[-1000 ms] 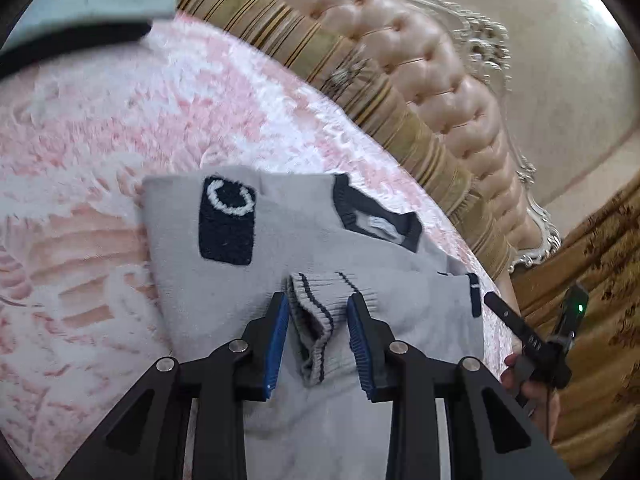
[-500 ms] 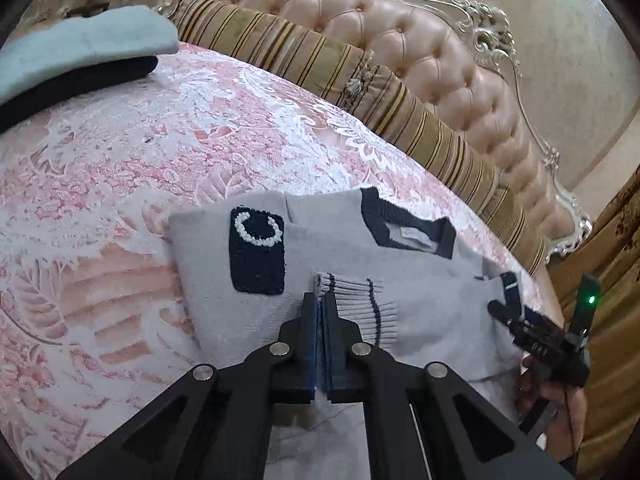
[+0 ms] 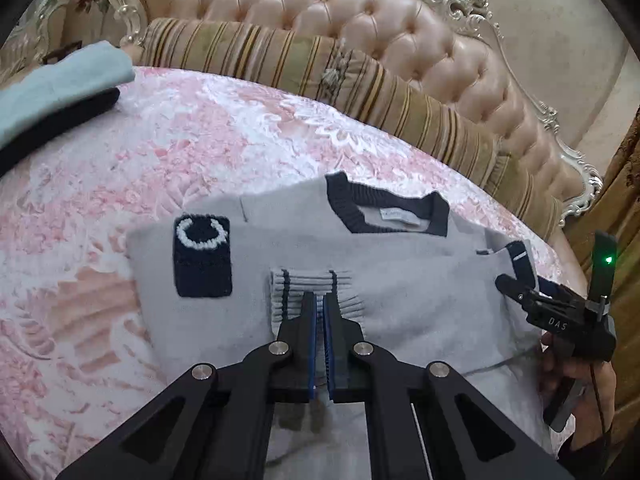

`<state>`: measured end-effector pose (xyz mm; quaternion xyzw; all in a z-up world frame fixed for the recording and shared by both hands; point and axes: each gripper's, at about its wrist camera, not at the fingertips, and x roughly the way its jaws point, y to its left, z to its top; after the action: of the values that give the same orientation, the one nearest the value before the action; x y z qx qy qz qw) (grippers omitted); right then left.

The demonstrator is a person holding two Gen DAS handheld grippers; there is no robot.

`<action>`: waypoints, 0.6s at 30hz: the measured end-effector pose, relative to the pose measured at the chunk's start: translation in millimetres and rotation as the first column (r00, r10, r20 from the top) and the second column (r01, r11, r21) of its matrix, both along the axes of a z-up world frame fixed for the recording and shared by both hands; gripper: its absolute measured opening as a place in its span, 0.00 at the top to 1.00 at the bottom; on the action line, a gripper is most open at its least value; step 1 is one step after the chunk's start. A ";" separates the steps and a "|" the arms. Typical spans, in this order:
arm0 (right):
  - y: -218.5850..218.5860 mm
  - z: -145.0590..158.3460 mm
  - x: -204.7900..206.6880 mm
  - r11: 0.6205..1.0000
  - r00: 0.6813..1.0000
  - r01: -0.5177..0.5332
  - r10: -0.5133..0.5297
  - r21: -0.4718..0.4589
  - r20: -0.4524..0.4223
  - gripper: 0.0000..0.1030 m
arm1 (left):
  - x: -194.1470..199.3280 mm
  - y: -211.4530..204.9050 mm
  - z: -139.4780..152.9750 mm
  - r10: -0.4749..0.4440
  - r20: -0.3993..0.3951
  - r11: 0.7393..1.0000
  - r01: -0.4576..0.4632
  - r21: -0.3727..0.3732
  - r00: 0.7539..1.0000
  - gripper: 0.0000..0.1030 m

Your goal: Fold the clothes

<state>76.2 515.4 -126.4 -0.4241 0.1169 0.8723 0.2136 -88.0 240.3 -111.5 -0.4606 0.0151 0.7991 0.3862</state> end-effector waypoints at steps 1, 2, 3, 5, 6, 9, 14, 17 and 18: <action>1.0 -0.7 0.0 1.000 1.000 0.001 -0.001 -0.008 0.000 0.04 | -0.2 0.5 0.1 0.000 0.001 1.000 0.000 -0.003 1.000 0.96; 1.8 -1.2 0.1 1.000 1.000 0.003 -0.003 -0.014 -0.001 0.04 | -0.5 1.0 0.2 0.000 0.001 1.000 0.000 -0.005 1.000 0.96; 2.6 -1.6 0.2 1.000 1.000 0.004 -0.004 -0.020 -0.001 0.03 | -0.7 1.4 0.3 0.000 0.002 1.000 0.000 -0.008 1.000 0.96; -1.3 3.0 5.3 1.000 1.000 0.003 -0.003 -0.018 -0.012 0.03 | 3.3 2.3 2.9 0.001 -0.013 1.000 -0.001 -0.026 1.000 0.96; -5.0 7.3 10.0 1.000 1.000 0.000 -0.001 -0.013 -0.022 0.03 | 6.6 -1.2 7.1 0.007 -0.019 1.000 -0.007 -0.027 1.000 0.96; -16.2 20.5 24.0 1.000 0.999 -0.006 0.006 0.003 -0.050 0.03 | 19.7 -17.0 22.3 0.021 -0.045 1.000 -0.021 -0.003 0.999 0.95; -34.8 42.5 47.3 0.999 0.995 -0.016 0.019 0.030 -0.097 0.03 | 61.3 -66.8 49.8 0.032 -0.093 0.999 -0.028 0.036 0.995 0.62; -46.0 55.7 61.3 0.999 0.992 -0.021 0.027 0.047 -0.124 0.03 | 93.3 -100.5 60.3 0.037 -0.117 0.998 -0.032 0.049 0.992 0.59; -50.2 60.0 67.3 0.998 0.991 -0.023 0.029 0.052 -0.133 0.03 | 105.3 -111.8 60.2 0.038 -0.118 0.998 -0.033 0.050 0.992 0.59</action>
<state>143.4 465.1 -66.5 -0.3606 0.1036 0.9041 0.2044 17.3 128.4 -51.3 -0.4031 0.0108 0.8319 0.3812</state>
